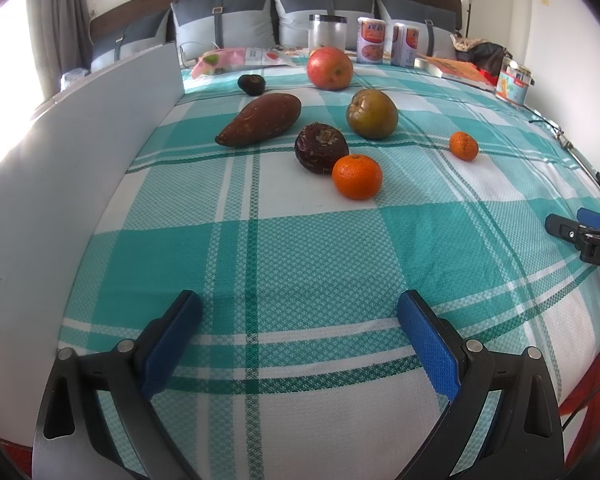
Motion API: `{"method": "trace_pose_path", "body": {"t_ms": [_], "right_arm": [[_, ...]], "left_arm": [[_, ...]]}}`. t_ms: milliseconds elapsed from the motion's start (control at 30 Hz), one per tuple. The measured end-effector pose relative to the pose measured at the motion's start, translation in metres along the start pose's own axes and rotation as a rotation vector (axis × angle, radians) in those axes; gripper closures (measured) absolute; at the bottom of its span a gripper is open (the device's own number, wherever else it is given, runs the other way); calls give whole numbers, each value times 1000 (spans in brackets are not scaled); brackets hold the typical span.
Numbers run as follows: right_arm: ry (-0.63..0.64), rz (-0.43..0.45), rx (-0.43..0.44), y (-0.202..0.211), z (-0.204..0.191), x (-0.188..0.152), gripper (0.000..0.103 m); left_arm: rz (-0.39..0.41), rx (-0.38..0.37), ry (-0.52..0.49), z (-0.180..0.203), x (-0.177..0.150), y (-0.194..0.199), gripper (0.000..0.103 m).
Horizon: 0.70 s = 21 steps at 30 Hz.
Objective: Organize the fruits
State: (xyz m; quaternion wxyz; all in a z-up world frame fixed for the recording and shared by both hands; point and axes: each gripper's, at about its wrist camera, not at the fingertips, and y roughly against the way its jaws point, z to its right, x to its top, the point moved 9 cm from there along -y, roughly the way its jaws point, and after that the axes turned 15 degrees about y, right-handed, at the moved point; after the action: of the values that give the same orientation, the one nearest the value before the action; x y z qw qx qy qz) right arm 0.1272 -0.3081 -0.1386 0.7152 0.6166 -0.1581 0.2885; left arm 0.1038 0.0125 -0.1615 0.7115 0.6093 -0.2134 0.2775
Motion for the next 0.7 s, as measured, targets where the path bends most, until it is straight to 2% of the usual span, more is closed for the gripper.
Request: {"method": "trace_pose_path", "body": {"t_ms": [167,333,467,567,700], "right_arm": [[0,-3,1,0,0,0,0],[-7,-72,-10,3,0,3,0],[4,-43,-13,5,0,26,0],[25,-51,4,-9,-2,41,0],[5,-103,19,-34,-2,40,0]], "left_arm": [[0,0,1,0,0,0,3],[1,-1,-1,1,2,0,3],[7,3,1,2,4,0,3],[8,2,0,3,5,0,3],[5,-3,-2,3,5,0,3]]}}
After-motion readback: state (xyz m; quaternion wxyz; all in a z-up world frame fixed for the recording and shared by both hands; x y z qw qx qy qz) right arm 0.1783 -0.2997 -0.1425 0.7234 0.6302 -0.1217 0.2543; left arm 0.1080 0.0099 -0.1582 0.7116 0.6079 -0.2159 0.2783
